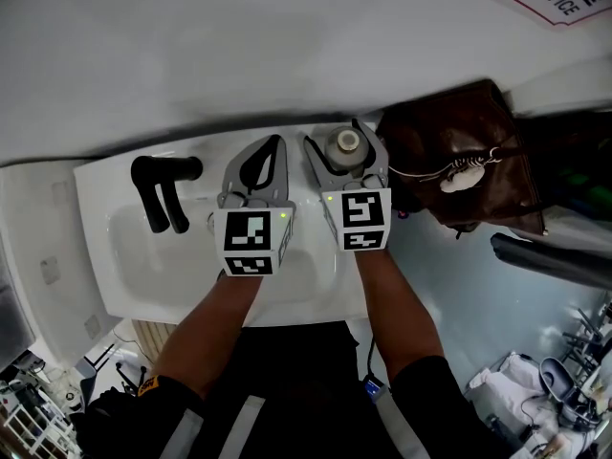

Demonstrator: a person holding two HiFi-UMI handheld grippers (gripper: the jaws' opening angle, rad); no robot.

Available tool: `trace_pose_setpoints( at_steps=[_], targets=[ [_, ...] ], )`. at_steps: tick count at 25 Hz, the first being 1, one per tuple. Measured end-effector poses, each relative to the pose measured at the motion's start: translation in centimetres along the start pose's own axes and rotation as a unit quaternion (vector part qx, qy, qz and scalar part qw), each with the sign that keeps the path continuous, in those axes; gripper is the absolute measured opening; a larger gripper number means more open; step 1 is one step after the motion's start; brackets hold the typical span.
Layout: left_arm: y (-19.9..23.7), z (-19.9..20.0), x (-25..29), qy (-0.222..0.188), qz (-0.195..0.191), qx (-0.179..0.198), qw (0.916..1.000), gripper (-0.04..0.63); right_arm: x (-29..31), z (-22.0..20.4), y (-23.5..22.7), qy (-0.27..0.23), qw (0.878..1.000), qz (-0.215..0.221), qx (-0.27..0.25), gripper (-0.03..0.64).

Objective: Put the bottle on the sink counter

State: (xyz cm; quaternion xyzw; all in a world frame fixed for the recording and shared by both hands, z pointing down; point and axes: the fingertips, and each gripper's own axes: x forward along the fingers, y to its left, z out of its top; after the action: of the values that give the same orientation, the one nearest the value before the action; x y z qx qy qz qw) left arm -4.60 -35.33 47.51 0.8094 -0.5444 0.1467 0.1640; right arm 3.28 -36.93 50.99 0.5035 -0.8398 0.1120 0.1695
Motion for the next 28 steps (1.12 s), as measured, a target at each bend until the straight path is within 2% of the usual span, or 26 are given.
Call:
trace_pose_setpoints(
  at_steps=[5,18,28],
  targets=[
    [-0.3,-0.2,0.1,0.003,-0.005,0.000,1.0000,-0.002,0.3,-0.5,-0.1,0.013,1.000,-0.003,0.009,0.342],
    [-0.5,-0.8,0.6,0.012,-0.010,-0.001,0.9999,-0.002,1.2,-1.1,0.1,0.055,0.998,-0.009,-0.006,0.344],
    [0.9,-2.2,1.2,0.032,0.003,-0.010,0.9994,-0.002,1.4,-1.5,0.1,0.071,0.997,-0.011,-0.013,0.344]
  ],
)
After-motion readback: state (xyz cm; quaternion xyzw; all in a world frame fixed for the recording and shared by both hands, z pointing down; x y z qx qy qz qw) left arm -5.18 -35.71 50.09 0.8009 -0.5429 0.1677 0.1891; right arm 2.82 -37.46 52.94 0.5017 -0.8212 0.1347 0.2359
